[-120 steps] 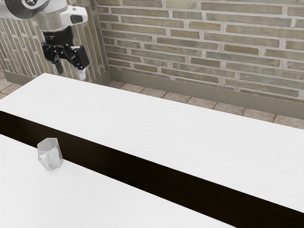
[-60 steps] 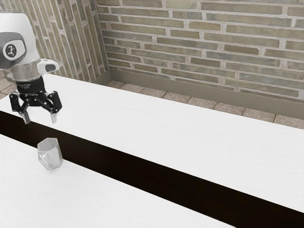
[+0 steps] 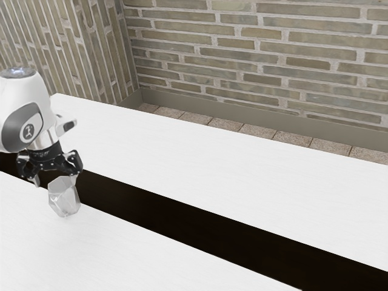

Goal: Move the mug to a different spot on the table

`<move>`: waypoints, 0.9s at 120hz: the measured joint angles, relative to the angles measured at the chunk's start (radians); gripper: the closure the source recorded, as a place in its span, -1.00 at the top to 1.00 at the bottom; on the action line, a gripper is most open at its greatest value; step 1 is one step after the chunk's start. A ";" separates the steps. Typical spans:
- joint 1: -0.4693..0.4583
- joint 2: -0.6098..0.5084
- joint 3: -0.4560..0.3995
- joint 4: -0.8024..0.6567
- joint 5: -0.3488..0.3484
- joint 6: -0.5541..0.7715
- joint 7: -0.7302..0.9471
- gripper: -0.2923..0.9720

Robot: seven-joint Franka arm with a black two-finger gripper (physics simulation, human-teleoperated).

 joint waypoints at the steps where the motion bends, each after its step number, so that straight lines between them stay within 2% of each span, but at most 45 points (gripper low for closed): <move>1: 0.003 -0.001 -0.002 -0.003 -0.001 0.006 -0.001 0.54; 17: 0.044 -0.001 -0.011 -0.026 -0.024 0.073 -0.020 0.54; 27: 0.052 0.038 -0.012 -0.027 -0.030 0.097 -0.032 0.54; 49: 0.058 0.092 -0.009 -0.061 -0.023 0.166 -0.050 0.54; 67: 0.110 0.124 -0.007 -0.067 -0.007 0.218 -0.048 0.54; 101: 0.134 0.138 -0.006 -0.055 0.010 0.121 -0.048 0.54; 108: 0.142 0.167 -0.006 -0.056 0.038 0.126 -0.047 0.53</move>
